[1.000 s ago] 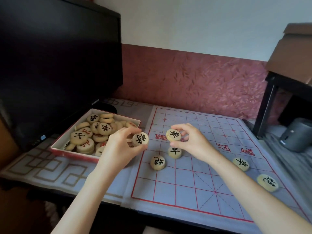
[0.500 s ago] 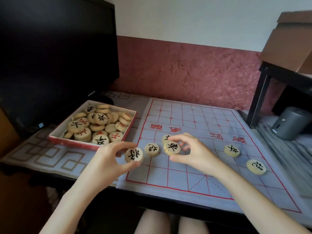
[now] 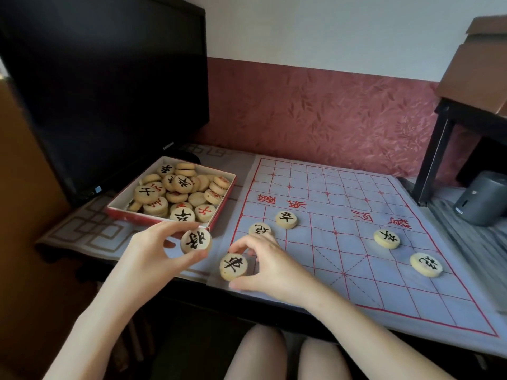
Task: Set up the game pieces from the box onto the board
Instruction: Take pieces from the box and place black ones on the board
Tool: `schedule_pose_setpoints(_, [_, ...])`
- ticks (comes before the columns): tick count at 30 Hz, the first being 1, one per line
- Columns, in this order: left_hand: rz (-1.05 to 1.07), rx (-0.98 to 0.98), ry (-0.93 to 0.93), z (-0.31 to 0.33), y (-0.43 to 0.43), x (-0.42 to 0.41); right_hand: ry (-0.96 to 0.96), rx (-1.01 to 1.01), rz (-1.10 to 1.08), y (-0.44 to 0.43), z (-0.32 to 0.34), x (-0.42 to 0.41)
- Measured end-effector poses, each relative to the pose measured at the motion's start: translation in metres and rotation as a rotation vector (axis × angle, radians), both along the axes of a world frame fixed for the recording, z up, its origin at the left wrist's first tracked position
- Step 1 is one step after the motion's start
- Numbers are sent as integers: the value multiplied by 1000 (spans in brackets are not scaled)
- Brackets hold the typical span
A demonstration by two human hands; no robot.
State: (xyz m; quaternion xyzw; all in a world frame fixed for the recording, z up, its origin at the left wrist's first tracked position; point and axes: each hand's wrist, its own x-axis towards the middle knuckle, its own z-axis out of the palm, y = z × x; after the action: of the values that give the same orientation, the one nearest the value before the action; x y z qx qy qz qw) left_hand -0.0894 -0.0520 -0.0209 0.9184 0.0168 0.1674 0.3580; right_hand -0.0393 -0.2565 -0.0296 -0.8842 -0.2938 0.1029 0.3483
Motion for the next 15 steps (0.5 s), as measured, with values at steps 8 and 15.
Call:
schedule_pose_setpoints(8, [13,-2,-8,-1,5,-2,-45,-32,4,13,-12,1])
schedule_pose_setpoints(15, [3,16,-11,1,0,0,-57,16,5,7,-18,2])
